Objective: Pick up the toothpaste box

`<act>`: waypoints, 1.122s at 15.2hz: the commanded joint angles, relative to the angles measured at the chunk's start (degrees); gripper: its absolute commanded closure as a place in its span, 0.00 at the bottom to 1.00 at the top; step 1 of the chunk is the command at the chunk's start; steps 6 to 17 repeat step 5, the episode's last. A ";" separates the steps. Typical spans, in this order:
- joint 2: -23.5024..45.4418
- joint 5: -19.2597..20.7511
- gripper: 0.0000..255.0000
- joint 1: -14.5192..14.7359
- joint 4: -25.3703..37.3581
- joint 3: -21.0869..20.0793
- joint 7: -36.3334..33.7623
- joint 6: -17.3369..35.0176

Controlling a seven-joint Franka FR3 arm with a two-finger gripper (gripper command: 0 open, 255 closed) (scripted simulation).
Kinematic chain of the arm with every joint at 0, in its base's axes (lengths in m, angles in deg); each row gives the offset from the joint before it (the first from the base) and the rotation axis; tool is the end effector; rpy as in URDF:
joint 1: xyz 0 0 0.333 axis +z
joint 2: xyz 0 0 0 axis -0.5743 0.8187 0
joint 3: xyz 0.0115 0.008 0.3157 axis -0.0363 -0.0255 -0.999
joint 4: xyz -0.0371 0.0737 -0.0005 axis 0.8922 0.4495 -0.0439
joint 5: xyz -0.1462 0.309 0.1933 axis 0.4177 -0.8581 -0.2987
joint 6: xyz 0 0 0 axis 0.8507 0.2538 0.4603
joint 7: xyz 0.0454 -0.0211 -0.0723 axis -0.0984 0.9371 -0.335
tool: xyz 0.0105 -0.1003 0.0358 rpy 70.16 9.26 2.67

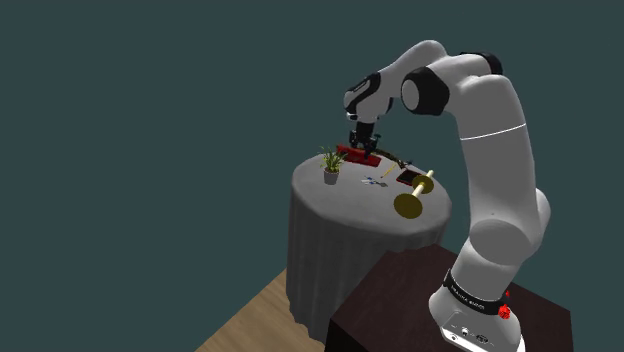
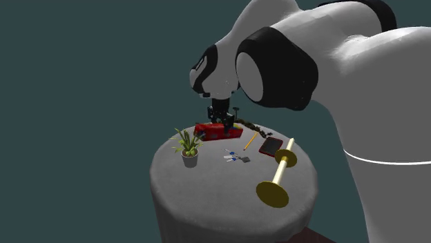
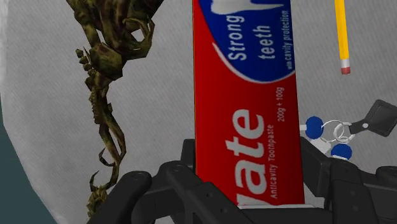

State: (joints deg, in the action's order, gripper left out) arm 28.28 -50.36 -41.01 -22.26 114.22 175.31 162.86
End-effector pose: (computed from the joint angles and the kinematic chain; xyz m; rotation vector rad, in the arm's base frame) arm 0.5658 -0.3699 0.3401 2.3904 2.0081 0.0115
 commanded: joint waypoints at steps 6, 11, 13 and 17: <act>-1.44 0.95 1.00 0.30 1.18 0.60 -0.58 -2.40; -1.44 0.95 1.00 0.30 1.18 0.60 -0.58 -2.40; -1.44 0.95 1.00 0.30 1.18 0.60 -0.58 -2.40; -1.44 0.95 1.00 0.30 1.18 0.60 -0.58 -2.40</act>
